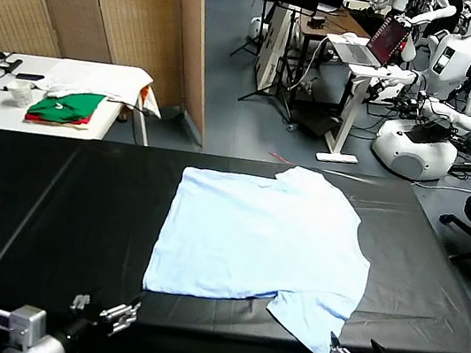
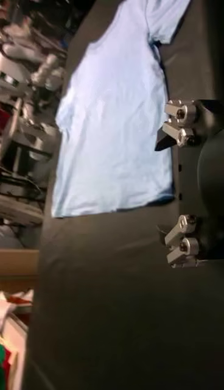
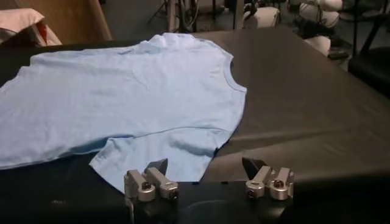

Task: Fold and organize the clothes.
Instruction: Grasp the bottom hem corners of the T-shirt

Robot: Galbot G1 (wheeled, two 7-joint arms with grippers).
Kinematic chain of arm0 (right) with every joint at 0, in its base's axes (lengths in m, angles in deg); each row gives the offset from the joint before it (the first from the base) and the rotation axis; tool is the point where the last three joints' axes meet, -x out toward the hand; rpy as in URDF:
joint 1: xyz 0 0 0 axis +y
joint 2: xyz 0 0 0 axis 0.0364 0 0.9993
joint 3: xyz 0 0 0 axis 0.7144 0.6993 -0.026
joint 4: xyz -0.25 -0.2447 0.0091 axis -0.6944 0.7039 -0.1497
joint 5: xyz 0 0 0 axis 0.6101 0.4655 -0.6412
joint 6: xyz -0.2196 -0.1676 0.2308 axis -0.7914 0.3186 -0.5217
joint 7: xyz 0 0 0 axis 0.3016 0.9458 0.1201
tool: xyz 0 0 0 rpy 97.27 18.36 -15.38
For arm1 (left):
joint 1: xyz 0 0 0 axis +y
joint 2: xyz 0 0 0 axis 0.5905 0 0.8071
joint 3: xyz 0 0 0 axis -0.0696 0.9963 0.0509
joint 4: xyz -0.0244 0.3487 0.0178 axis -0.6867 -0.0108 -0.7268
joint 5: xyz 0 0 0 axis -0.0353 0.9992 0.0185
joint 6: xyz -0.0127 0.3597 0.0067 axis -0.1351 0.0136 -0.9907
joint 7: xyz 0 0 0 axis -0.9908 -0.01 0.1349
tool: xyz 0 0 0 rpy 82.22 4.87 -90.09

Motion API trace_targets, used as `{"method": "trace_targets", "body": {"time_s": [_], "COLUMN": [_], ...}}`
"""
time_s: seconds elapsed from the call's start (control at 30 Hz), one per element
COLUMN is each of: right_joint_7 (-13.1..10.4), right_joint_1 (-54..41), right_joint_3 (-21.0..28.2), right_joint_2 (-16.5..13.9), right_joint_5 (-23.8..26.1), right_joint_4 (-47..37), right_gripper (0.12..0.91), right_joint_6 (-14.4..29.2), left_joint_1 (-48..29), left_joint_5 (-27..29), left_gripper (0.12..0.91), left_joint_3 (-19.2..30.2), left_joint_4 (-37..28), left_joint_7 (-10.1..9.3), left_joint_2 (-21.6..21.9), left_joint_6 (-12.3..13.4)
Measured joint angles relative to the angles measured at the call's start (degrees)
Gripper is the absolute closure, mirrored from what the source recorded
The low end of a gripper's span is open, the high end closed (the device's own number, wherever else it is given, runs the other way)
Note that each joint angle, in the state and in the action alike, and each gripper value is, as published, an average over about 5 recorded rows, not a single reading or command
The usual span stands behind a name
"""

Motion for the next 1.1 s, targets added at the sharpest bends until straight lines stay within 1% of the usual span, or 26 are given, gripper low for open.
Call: {"method": "trace_targets", "body": {"time_s": [0.13, 0.23, 0.6, 0.7, 0.8, 0.9, 0.93, 1.0, 1.03, 1.1], "right_joint_7": [0.3, 0.4, 0.8, 1.6, 2.4, 2.8, 2.9, 3.1, 3.2, 3.4], "right_joint_1": [-1.2, -2.3, -5.2, -5.5, -5.7, -5.9, -5.9, -6.0, -6.0, -5.9], "right_joint_3": [0.6, 1.2, 2.2, 2.2, 2.4, 2.8, 3.0, 3.3, 3.3, 3.4], "right_joint_2": [0.2, 0.3, 0.9, 0.9, 0.9, 1.0, 1.1, 1.2, 1.2, 1.2], "right_joint_5": [0.4, 0.9, 2.9, 3.2, 3.5, 3.7, 3.8, 4.0, 4.1, 4.4], "right_joint_4": [-1.6, -3.3, -8.9, -10.1, -11.1, -11.7, -11.9, -12.1, -12.2, -12.2], "right_gripper": [0.118, 0.118, 0.118, 0.149, 0.251, 0.402, 0.471, 0.584, 0.659, 0.764], "right_joint_6": [0.7, 1.4, 4.0, 4.9, 5.7, 5.9, 6.0, 6.1, 6.2, 6.4], "left_joint_1": [-1.8, -3.8, -8.5, -9.2, -9.9, -10.1, -10.0, -9.9, -9.8, -9.6], "left_joint_5": [0.4, 1.7, 5.1, 6.2, 7.4, 8.1, 8.3, 8.6, 8.8, 9.2], "left_gripper": [0.123, 0.123, 0.123, 0.123, 0.126, 0.161, 0.189, 0.244, 0.286, 0.354], "left_joint_3": [1.0, 1.9, 5.1, 6.2, 7.3, 8.0, 8.1, 8.4, 8.5, 8.7], "left_joint_4": [-1.1, -2.5, -7.8, -8.8, -9.6, -10.3, -10.4, -10.5, -10.5, -10.6], "left_joint_7": [-0.24, -0.42, -0.15, 0.00, 0.11, 0.15, 0.16, 0.20, 0.23, 0.28], "left_joint_2": [-0.7, -1.5, -3.4, -4.1, -4.5, -4.7, -4.7, -4.6, -4.6, -4.5], "left_joint_6": [-0.2, -0.2, 0.3, 0.4, 0.6, 0.7, 0.7, 0.7, 0.7, 0.7]}}
